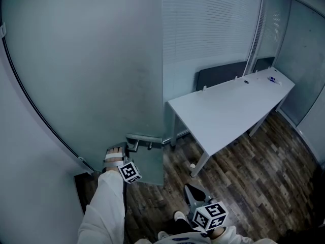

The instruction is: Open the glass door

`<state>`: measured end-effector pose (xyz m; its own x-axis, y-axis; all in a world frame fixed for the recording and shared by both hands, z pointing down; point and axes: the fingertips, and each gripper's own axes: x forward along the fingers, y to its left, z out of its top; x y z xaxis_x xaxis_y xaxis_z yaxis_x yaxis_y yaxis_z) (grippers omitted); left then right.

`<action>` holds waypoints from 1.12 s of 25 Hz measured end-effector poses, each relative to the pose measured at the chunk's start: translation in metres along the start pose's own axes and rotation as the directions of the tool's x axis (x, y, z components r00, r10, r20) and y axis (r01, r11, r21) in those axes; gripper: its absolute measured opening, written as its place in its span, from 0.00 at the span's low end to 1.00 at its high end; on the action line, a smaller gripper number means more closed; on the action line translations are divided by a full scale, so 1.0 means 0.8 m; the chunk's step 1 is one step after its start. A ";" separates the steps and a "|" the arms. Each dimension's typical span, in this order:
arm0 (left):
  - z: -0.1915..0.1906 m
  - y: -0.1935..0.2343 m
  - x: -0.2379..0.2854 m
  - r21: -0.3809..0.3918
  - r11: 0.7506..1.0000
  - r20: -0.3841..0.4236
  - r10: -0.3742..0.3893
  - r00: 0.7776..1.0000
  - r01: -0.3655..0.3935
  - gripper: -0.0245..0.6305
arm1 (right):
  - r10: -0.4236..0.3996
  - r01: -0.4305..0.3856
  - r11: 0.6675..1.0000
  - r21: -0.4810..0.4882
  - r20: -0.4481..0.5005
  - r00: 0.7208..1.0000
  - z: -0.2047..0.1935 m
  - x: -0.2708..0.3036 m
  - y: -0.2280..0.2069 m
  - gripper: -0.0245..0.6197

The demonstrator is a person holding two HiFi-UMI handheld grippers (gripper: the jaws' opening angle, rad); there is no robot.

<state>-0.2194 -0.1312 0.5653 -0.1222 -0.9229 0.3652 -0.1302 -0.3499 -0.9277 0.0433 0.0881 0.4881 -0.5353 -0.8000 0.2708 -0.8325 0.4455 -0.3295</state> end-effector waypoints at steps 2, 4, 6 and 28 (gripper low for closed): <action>0.000 -0.001 0.001 0.011 1.000 0.003 0.002 1.000 -0.003 0.17 | -0.002 0.002 1.000 0.001 0.000 1.000 -0.002 0.001 0.002 0.04; 0.000 -0.002 0.001 0.056 0.998 0.001 0.024 1.000 -0.024 0.17 | -0.006 0.006 1.000 0.004 -0.001 1.000 -0.002 0.000 0.003 0.04; -0.006 -0.005 0.000 0.107 0.993 -0.004 0.049 0.999 -0.048 0.17 | -0.010 0.010 1.000 0.006 -0.001 1.000 -0.002 0.000 0.004 0.04; -0.035 0.000 -0.285 -0.812 0.579 0.191 0.141 0.971 0.076 0.04 | 0.070 -0.070 0.997 -0.020 -0.003 0.998 -0.029 -0.017 0.095 0.04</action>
<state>-0.2191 0.0838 0.4840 0.0511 -0.9766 0.2088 -0.8834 -0.1417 -0.4466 -0.0155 0.1423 0.4803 -0.5928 -0.7656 0.2499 -0.7955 0.5082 -0.3299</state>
